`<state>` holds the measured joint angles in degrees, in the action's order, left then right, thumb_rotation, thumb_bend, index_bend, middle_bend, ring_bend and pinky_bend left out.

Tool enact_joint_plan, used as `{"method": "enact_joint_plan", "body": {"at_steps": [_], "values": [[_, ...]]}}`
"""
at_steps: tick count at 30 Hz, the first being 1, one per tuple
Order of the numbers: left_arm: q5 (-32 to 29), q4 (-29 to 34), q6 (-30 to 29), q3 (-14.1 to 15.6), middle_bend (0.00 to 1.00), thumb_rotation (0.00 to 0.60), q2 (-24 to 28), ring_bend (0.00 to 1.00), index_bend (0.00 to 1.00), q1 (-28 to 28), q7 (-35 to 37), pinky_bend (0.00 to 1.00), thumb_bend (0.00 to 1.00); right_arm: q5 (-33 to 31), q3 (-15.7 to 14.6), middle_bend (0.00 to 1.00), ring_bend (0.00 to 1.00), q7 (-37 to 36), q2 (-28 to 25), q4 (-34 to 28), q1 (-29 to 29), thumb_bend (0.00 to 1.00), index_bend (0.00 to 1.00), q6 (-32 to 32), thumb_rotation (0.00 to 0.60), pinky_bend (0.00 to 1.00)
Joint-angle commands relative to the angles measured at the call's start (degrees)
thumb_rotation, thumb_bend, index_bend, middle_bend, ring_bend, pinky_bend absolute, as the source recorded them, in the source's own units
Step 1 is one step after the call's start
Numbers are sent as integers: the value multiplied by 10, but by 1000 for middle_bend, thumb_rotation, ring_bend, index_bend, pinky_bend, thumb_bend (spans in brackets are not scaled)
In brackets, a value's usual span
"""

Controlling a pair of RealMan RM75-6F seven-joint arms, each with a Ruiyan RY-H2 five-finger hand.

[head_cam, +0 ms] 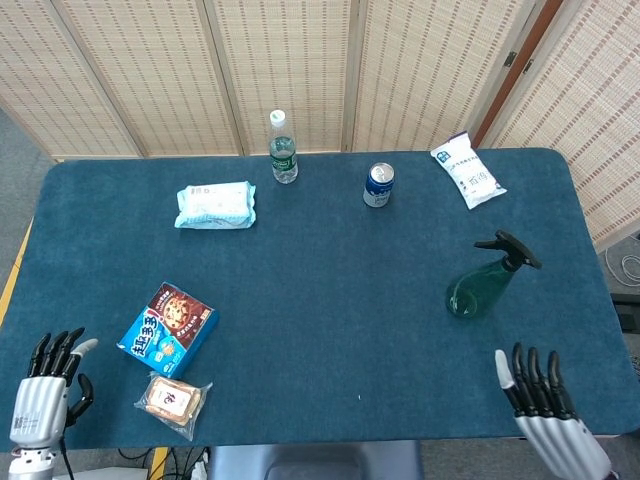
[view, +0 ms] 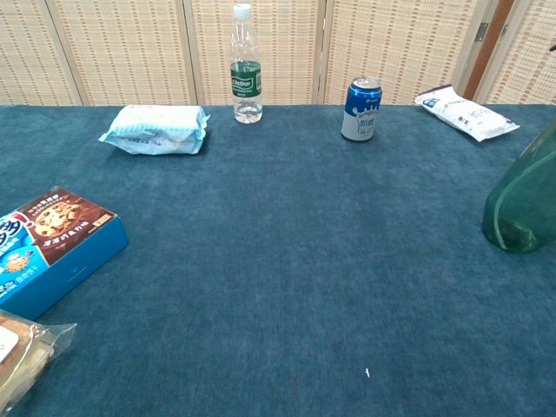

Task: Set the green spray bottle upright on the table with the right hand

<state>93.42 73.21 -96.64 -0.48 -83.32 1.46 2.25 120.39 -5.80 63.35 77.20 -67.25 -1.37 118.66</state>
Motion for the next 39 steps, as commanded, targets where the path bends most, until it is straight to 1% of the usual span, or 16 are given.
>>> {"method": "enact_joint_plan", "body": {"at_steps": [1,4,5,7,8,11,14,17,21,23,30,34,39], "values": [[-1,20,11,-1,143,600,11,106,216,-7,-14,0,738,-49,-1,226,170,-161,20,65,-64,179,181,92,600,212],[2,34,13,2,143,600,18,106,216,-9,-14,0,737,-136,28,226,170,-308,25,95,-95,179,181,92,600,223],[4,39,13,4,143,600,21,106,216,-9,-10,0,737,-177,41,226,170,-374,30,112,-100,180,181,81,600,232],[7,47,12,6,143,600,26,106,216,-9,-5,0,738,-232,63,227,170,-474,42,145,-102,180,180,54,600,249],[8,50,12,6,143,600,30,106,216,-10,-7,0,737,-261,78,229,170,-536,53,167,-100,180,180,35,600,254],[5,60,15,6,143,600,40,106,216,-10,-8,0,738,-314,109,236,170,-688,78,204,-93,180,181,-14,600,255],[-6,66,22,5,143,600,50,106,216,-9,-1,0,737,-347,128,239,170,-800,95,234,-82,180,181,-71,600,254],[-16,63,29,3,143,600,55,106,216,-9,12,0,737,-364,134,240,170,-881,104,254,-71,180,181,-123,600,255],[-24,56,38,1,143,600,55,106,217,-13,32,0,738,-366,136,241,170,-929,110,279,-56,181,181,-158,600,254],[-25,54,41,-1,143,600,54,106,217,-15,34,0,738,-359,131,242,170,-943,111,290,-49,181,181,-171,600,254],[-29,74,54,-4,143,600,63,106,218,-23,11,0,737,-339,116,242,169,-1004,105,292,-18,183,181,-220,600,255],[-42,78,72,-4,143,600,65,106,217,-28,6,0,737,-334,113,242,170,-988,98,285,-1,183,181,-240,600,254],[-53,76,84,-9,143,600,65,106,218,-32,9,0,737,-326,111,242,169,-960,80,250,14,183,180,-251,600,254]]}}
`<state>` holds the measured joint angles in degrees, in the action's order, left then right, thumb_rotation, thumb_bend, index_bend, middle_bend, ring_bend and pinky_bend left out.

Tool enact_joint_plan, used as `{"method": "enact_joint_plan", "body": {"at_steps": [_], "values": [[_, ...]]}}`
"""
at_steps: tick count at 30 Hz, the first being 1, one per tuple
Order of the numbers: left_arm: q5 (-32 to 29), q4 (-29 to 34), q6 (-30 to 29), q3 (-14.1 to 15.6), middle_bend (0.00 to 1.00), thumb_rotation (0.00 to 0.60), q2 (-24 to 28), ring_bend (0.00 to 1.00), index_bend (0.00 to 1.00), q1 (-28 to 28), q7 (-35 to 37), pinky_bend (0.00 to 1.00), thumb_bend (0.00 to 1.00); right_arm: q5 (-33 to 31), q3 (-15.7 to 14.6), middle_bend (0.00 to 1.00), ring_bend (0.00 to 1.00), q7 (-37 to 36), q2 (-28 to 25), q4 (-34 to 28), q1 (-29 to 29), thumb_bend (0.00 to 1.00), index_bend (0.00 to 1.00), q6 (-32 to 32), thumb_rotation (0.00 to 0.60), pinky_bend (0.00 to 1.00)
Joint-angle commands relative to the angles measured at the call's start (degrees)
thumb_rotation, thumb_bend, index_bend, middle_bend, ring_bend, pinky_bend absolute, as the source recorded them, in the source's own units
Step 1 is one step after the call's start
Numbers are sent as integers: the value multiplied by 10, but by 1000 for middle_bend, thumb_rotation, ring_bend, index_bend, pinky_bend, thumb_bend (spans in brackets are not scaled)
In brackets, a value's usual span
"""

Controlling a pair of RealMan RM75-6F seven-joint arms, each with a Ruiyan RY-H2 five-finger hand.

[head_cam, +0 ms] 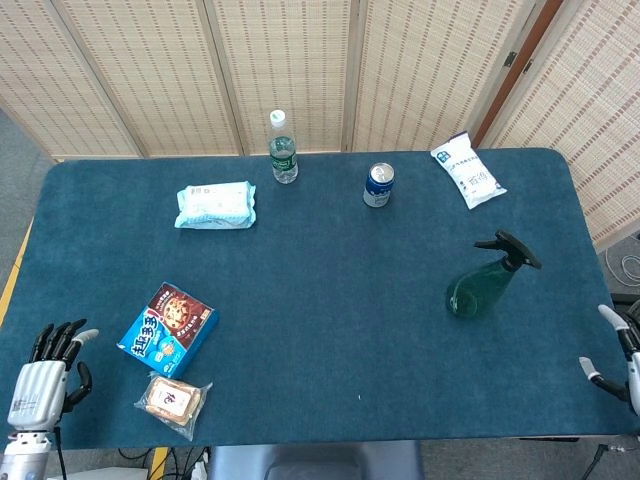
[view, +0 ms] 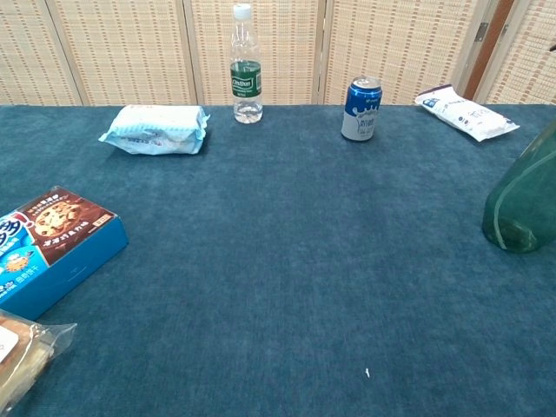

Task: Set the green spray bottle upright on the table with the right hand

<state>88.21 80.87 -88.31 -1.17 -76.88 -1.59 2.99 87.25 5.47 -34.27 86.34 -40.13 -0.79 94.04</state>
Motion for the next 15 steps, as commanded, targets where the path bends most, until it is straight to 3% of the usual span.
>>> {"method": "enact_joint_plan", "body": {"at_steps": [1,8,15], "values": [[-1,-1,1,-3,143,600,0,106,217,-3,3,0,738,6,-2,242,170,24,-16,-28,10,183,180,-6,600,255],[2,-10,13,-5,143,600,-6,106,217,-15,2,0,737,6,-4,242,170,68,-38,-83,19,183,181,-18,600,255],[6,-16,24,-8,143,600,-9,106,218,-29,-2,0,738,-2,-2,242,170,82,-47,-101,26,184,180,-38,600,254]]}}
